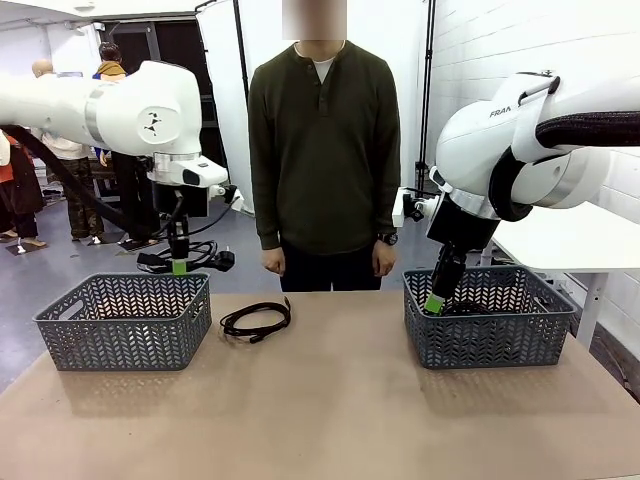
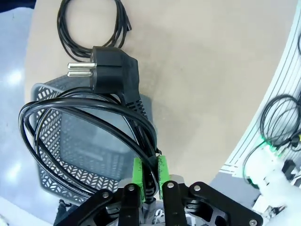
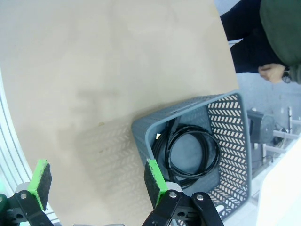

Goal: Organize the cables according to human instructions.
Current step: Pick up a bundle of cables and place it in the basket indicated by the human.

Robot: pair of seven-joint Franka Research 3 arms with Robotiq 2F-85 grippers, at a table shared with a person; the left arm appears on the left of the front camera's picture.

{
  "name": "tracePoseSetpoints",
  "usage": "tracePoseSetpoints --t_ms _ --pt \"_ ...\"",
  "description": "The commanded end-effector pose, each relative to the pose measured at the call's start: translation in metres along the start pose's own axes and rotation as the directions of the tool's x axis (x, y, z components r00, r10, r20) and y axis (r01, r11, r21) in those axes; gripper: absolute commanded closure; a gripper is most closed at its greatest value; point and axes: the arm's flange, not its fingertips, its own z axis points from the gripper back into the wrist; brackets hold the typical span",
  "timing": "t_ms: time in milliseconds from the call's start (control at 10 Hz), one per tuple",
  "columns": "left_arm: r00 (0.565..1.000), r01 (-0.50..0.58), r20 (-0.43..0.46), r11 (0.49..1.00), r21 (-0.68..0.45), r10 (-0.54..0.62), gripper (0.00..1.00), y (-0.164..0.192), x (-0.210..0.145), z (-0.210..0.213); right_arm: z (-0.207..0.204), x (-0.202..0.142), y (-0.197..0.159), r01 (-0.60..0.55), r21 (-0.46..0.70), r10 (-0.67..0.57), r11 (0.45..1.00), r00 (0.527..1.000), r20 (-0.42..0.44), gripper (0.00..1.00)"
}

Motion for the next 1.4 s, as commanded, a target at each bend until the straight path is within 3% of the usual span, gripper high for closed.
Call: tracePoseSetpoints --t_ms 0,800,1300 --pt "0.995 0.099 0.007 0.995 0.009 -0.099 1.0 0.008 -0.022 -0.008 0.0 0.0 -0.001 0.004 -0.005 -0.004 1.0 1.0 -0.004 0.0" --pt "0.988 0.151 0.036 0.988 0.001 -0.151 1.0 0.041 -0.094 -0.032 0.0 0.0 -0.001 0.004 -0.005 -0.004 1.0 1.0 -0.004 0.0" --pt "0.955 0.259 0.151 0.966 0.005 -0.257 1.0 0.052 -0.117 -0.048 0.0 0.0 -0.001 0.004 -0.005 -0.004 1.0 1.0 -0.004 0.0"
